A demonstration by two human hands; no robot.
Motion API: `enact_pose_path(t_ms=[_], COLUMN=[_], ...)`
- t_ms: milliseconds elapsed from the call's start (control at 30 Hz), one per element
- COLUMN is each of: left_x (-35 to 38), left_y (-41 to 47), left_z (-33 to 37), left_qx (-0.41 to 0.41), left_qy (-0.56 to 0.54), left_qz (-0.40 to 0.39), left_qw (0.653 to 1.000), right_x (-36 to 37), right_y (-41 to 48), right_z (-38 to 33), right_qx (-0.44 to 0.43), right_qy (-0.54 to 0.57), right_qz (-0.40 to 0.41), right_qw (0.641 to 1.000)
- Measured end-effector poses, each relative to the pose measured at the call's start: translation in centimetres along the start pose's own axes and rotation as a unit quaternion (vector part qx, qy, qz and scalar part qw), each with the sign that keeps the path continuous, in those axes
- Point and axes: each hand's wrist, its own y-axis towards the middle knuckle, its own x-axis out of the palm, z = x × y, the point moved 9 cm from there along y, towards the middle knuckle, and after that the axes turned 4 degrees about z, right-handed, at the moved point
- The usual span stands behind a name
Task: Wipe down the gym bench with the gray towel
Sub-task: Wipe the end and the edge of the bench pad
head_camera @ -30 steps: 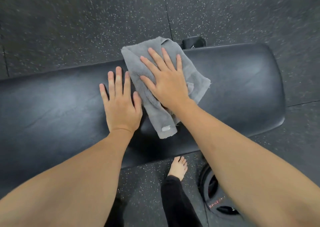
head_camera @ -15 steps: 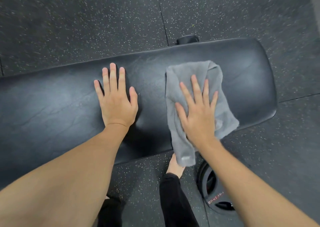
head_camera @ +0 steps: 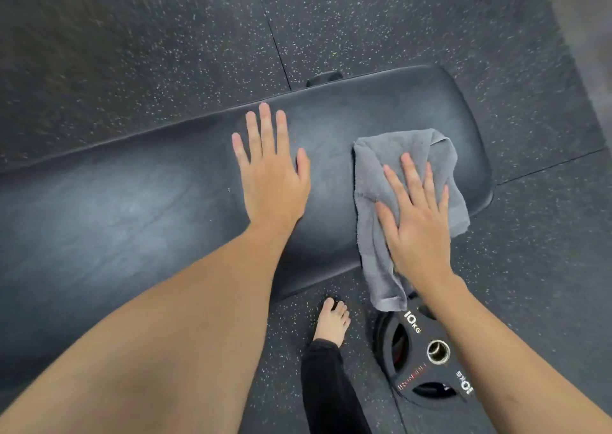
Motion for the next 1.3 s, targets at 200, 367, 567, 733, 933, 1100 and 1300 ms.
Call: enact_pose_path(t_ms=[200,367,567,733,933,1100,1300], left_x=[0.5,0.5,0.5,0.3,0.3,0.2,0.2], left_y=[-0.1,0.1,0.1,0.1,0.1,0.1,0.1], left_z=[0.2,0.3,0.1,0.2,0.2,0.1,0.2], left_qx=[0.007,0.006,0.005,0.004,0.004,0.005,0.006], left_qy=[0.031,0.033,0.034,0.027,0.013,0.011,0.006], left_qz=[-0.002,0.000,0.014,0.021,0.027,0.023,0.021], left_qw=[0.999,0.999,0.999,0.999,1.000,1.000,1.000], right_x=[0.4,1.0,3.0,0.6,-2.3,-2.6,-1.9], right_y=[1.7,6.9,18.4,20.8,17.5,16.4,7.1], right_z=[-0.9,-4.3,-9.1,-2.8,5.4,6.2,4.4], right_qx=[0.010,-0.003,-0.142,-0.105,-0.017,-0.002,0.032], right_qy=[0.026,0.005,-0.006,0.008,0.033,0.047,0.016], right_qz=[-0.003,0.007,-0.035,-0.023,0.000,-0.022,0.023], right_qw=[1.000,1.000,0.989,0.994,0.999,0.999,0.999])
